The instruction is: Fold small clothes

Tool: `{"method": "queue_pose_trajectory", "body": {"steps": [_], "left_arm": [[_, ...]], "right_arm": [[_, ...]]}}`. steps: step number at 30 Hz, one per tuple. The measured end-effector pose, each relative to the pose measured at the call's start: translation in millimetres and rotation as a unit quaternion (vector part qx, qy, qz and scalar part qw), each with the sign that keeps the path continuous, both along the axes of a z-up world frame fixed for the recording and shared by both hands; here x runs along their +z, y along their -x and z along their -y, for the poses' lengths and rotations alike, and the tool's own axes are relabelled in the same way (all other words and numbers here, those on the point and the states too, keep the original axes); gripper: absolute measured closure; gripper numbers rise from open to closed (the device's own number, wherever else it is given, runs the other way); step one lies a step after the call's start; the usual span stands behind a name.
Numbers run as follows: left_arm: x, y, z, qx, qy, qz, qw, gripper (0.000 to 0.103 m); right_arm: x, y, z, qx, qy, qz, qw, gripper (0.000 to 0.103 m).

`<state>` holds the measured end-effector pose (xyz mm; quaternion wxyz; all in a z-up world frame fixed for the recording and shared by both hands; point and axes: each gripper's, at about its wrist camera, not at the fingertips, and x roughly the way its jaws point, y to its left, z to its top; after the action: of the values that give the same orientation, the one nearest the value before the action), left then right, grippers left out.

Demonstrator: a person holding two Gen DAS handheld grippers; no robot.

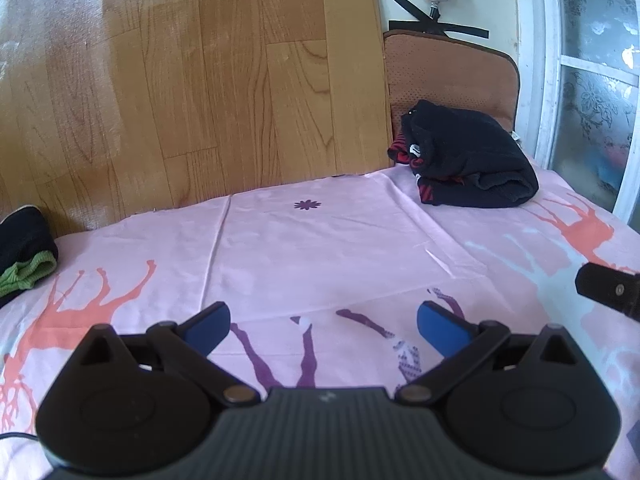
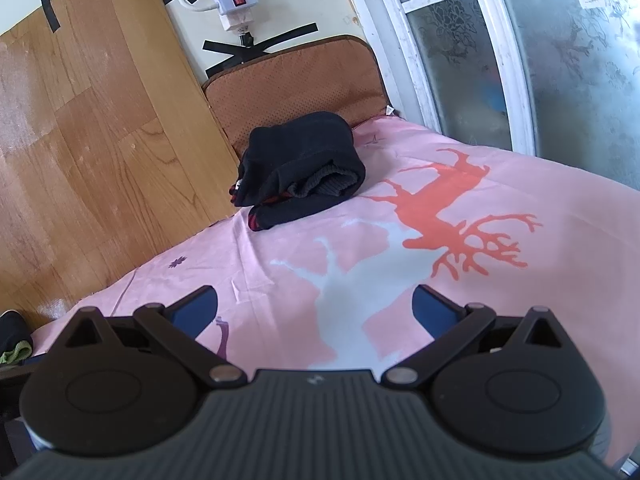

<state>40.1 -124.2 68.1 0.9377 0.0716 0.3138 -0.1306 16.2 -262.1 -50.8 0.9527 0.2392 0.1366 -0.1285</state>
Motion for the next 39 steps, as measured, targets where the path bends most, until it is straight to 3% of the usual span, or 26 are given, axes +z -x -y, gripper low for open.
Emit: {"method": "queue_pose_trajectory", "body": {"steps": [8, 39], "left_arm": [[1.0, 0.0, -2.7, 0.000, 0.009, -0.001, 1.0000, 0.000], [0.6, 2.0, 1.5, 0.012, -0.018, 0.013, 0.9997, 0.000]], "right_arm": [[0.0, 0.1, 1.3, 0.001, 0.000, 0.000, 1.000, 0.000], [2.7, 0.0, -1.0, 0.006, -0.003, 0.003, 1.000, 0.000]]}}
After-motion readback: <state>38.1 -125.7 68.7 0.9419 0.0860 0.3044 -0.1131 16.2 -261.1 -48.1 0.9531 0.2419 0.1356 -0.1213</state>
